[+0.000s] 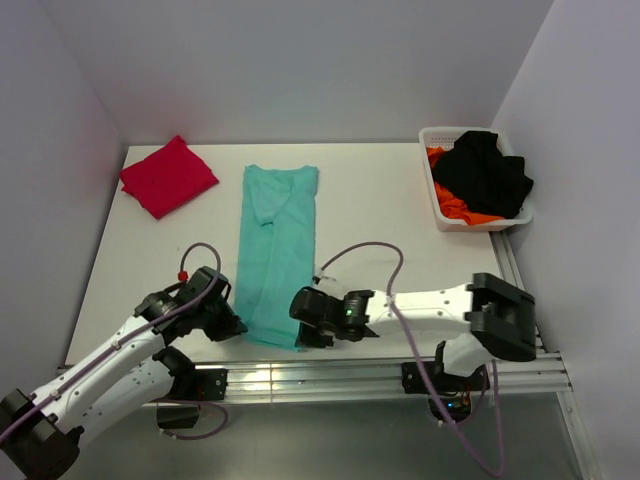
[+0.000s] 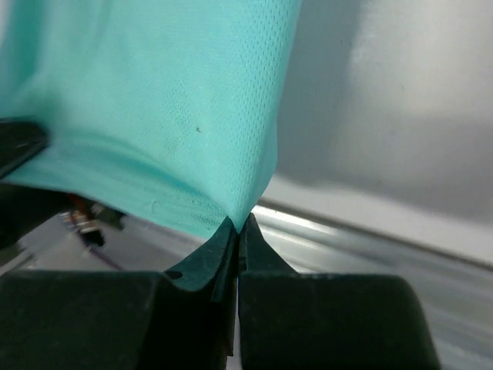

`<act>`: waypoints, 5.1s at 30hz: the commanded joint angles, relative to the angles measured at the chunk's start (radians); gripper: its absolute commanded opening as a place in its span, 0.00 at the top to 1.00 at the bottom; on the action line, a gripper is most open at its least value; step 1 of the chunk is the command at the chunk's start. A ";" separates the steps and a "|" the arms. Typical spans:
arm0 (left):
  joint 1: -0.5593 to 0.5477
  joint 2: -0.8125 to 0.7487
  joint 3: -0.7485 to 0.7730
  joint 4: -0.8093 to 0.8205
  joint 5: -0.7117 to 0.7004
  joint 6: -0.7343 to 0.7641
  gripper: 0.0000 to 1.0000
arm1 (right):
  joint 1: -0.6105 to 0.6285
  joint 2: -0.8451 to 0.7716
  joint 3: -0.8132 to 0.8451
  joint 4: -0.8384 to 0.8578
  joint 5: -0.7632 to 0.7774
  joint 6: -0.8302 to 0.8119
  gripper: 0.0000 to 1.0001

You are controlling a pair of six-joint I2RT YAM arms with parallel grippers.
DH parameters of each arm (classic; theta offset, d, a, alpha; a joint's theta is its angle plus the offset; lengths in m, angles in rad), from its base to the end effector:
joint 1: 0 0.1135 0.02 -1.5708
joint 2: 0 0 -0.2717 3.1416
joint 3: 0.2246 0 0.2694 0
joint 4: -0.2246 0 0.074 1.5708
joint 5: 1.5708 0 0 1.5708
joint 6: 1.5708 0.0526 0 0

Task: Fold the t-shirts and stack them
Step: Fold the tshirt

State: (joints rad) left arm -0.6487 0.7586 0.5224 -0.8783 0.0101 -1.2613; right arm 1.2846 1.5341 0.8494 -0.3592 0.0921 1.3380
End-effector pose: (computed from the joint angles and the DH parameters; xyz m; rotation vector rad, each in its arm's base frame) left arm 0.1176 -0.0898 0.1836 -0.8518 2.7046 -0.5457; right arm 0.0936 0.3008 0.1562 0.1109 2.8331 0.7055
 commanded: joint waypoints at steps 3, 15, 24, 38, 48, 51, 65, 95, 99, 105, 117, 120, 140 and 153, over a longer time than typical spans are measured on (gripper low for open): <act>-0.003 -0.028 0.030 -0.065 0.088 0.062 0.92 | 0.009 -0.187 -0.021 -0.247 0.092 0.010 1.00; -0.003 0.249 0.394 -0.084 0.007 0.203 0.94 | -0.083 -0.137 0.215 -0.399 0.123 -0.114 1.00; 0.017 0.490 0.599 -0.042 -0.006 0.283 1.00 | -0.297 -0.020 0.430 -0.458 0.092 -0.321 1.00; 0.210 0.642 0.711 -0.028 -0.038 0.407 1.00 | -0.433 0.165 0.645 -0.488 0.041 -0.447 1.00; 0.326 0.841 0.758 0.090 0.007 0.485 0.65 | -0.514 0.366 0.824 -0.521 0.024 -0.493 1.00; 0.365 0.982 0.873 0.147 0.022 0.549 0.04 | -0.585 0.489 0.978 -0.596 0.050 -0.488 0.42; 0.429 0.854 0.954 0.038 -0.019 0.534 0.01 | -0.685 0.251 0.802 -0.489 0.048 -0.563 0.00; 0.325 0.605 0.149 0.461 0.039 0.208 0.01 | -0.587 0.178 0.085 0.236 -0.282 -0.407 0.01; 0.311 0.634 0.142 0.498 0.054 0.185 0.05 | -0.585 0.195 0.060 0.270 -0.290 -0.393 0.15; 0.301 0.679 0.151 0.512 0.050 0.183 0.13 | -0.585 0.219 0.065 0.275 -0.293 -0.395 0.46; 0.290 0.712 0.185 0.490 0.034 0.194 0.91 | -0.582 0.213 0.054 0.235 -0.281 -0.416 0.98; 0.285 0.713 0.199 0.480 0.027 0.201 1.00 | -0.584 0.196 0.051 0.218 -0.275 -0.424 1.00; 0.195 0.286 0.274 0.055 0.076 0.201 0.99 | -0.577 -0.474 -0.154 -0.136 -0.201 -0.401 1.00; 0.196 0.310 0.487 -0.088 0.071 0.214 0.99 | -0.577 -0.559 0.016 -0.396 -0.160 -0.434 1.00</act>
State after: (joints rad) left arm -0.4664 1.0344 0.9489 -0.8967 0.1627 -1.0767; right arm 0.7155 0.9688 0.8177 -0.6083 -0.1551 0.9443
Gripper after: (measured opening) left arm 0.072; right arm 0.008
